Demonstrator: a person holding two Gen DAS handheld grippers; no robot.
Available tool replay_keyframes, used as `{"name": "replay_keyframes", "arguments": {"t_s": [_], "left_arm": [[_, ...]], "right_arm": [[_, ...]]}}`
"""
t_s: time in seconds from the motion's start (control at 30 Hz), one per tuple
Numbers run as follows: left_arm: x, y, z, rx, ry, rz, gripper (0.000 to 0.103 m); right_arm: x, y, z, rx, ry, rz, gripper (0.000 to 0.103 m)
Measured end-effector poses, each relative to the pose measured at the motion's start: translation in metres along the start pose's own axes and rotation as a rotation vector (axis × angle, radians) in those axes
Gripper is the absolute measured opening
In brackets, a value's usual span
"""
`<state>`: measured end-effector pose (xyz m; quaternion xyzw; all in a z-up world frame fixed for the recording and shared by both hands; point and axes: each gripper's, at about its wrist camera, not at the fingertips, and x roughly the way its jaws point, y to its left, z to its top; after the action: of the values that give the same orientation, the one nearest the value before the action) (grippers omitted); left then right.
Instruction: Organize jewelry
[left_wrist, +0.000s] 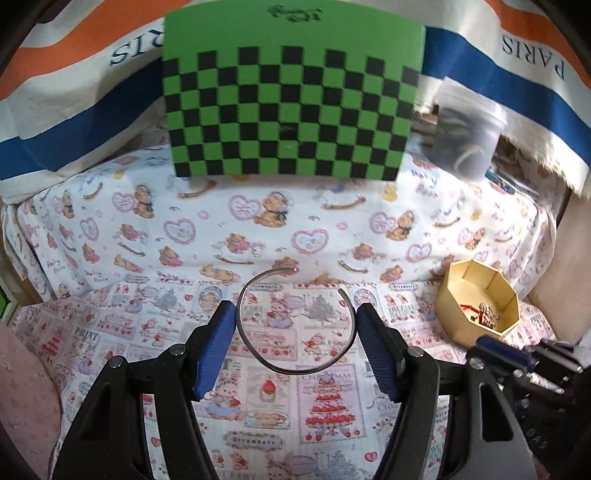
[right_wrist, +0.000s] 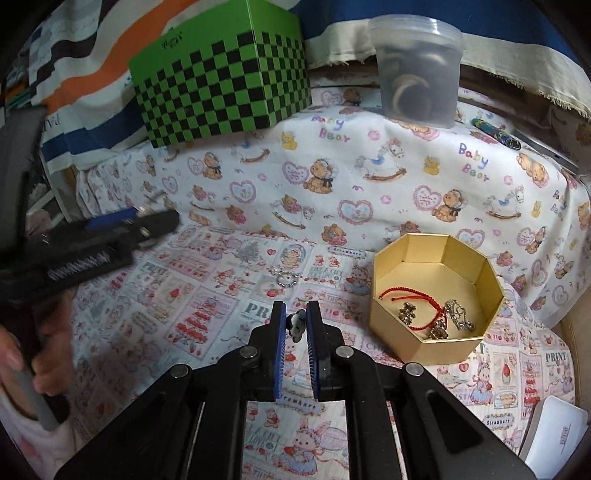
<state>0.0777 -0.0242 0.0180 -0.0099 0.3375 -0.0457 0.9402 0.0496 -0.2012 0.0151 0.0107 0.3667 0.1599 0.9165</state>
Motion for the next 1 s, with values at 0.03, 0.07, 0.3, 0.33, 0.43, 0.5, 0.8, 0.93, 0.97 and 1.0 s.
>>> {"name": "replay_keyframes", "arguments": {"t_s": [0.03,0.07,0.3,0.33,0.43,0.5,0.8,0.93,0.97,1.0], "left_arm": [[0.001,-0.003,-0.001,0.010,0.000,0.003,0.066],[0.001,-0.006,-0.002,0.022,0.002,0.004,0.066],[0.005,-0.026,-0.010,0.054,0.029,-0.047,0.066],[0.005,-0.029,-0.011,0.057,0.031,-0.058,0.066],[0.002,-0.039,-0.014,0.088,0.019,-0.074,0.066],[-0.001,-0.046,-0.016,0.111,0.004,-0.085,0.066],[0.003,-0.052,-0.019,0.103,0.025,-0.182,0.066],[0.005,-0.053,-0.021,0.102,0.031,-0.181,0.066],[0.006,-0.053,-0.021,0.103,0.032,-0.183,0.066],[0.006,-0.054,-0.022,0.105,0.032,-0.184,0.066]], "right_arm": [[-0.003,-0.002,0.000,0.003,-0.009,0.001,0.012],[-0.005,-0.003,0.001,0.007,-0.014,0.003,0.012],[-0.020,-0.046,0.012,0.161,-0.025,0.060,0.012],[-0.023,-0.054,0.012,0.187,-0.028,0.067,0.012],[-0.025,-0.070,0.013,0.208,-0.044,0.002,0.012],[-0.019,-0.079,0.010,0.229,-0.024,-0.001,0.012],[0.009,-0.087,0.008,0.228,0.028,-0.045,0.012],[0.009,-0.091,0.007,0.257,0.039,-0.031,0.012],[0.009,-0.092,0.006,0.272,0.038,-0.020,0.012],[0.009,-0.094,0.006,0.285,0.039,-0.012,0.012]]}}
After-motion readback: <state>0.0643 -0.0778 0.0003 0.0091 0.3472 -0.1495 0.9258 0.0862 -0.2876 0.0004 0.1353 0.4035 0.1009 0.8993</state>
